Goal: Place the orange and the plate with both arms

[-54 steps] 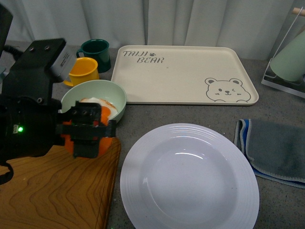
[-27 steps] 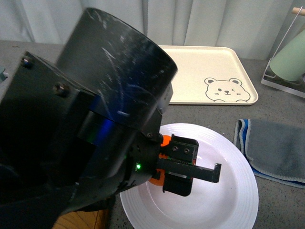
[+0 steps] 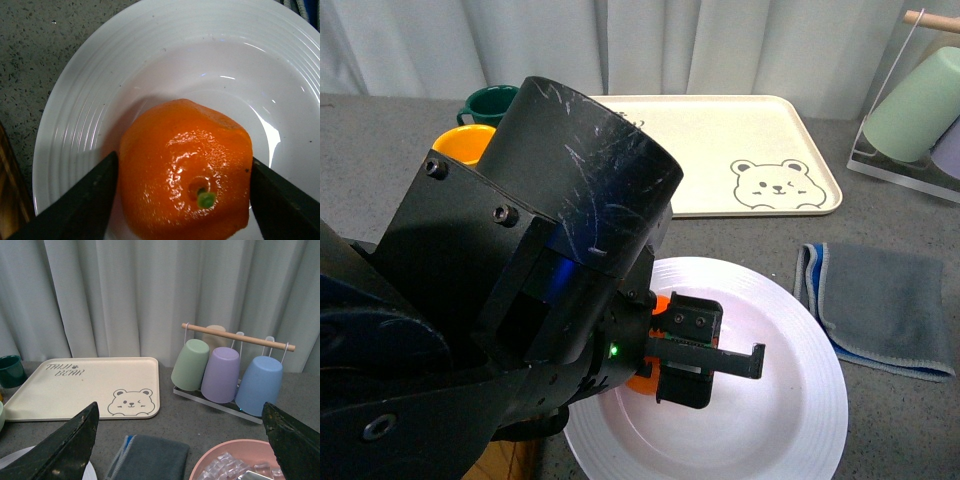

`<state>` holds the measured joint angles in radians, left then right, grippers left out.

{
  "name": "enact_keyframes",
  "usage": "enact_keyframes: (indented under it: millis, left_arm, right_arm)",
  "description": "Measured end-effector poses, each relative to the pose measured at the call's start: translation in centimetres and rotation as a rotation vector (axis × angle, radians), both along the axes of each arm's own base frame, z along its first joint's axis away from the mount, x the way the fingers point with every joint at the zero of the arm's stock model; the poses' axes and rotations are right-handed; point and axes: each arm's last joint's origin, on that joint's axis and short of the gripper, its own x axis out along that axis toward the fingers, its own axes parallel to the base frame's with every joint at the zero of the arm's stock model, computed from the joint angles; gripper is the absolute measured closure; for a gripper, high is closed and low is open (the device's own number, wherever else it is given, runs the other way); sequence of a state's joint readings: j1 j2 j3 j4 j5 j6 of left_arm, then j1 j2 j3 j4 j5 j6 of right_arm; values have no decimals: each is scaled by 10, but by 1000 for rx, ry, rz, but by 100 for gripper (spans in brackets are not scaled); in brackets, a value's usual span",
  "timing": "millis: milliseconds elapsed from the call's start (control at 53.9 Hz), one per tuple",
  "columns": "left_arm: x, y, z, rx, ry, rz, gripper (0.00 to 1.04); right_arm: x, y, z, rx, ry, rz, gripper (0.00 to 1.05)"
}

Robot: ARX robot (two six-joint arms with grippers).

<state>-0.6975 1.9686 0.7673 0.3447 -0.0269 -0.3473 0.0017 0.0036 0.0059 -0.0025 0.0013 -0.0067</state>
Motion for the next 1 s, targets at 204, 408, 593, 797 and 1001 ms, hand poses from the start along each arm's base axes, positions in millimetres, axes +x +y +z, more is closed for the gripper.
enact_keyframes:
  millis: [204,408,593,797,1001]
  left_arm:
    - [1,4,8,-27,-32,9,7]
    - [7,37,41,-74,-160,138,7]
    - [-11,84,27,95,-618,394,38]
    - [-49,142,68,-15,-882,462,81]
    - [-74,171,76,2,-883,473,101]
  right_arm:
    - [0,0,0,0,0,0,9]
    - [0,0,0,0,0,0,9]
    - [0,0,0,0,0,2,9]
    - [0,0,0,0,0,0,9]
    - [0,0,0,0,0,0,9]
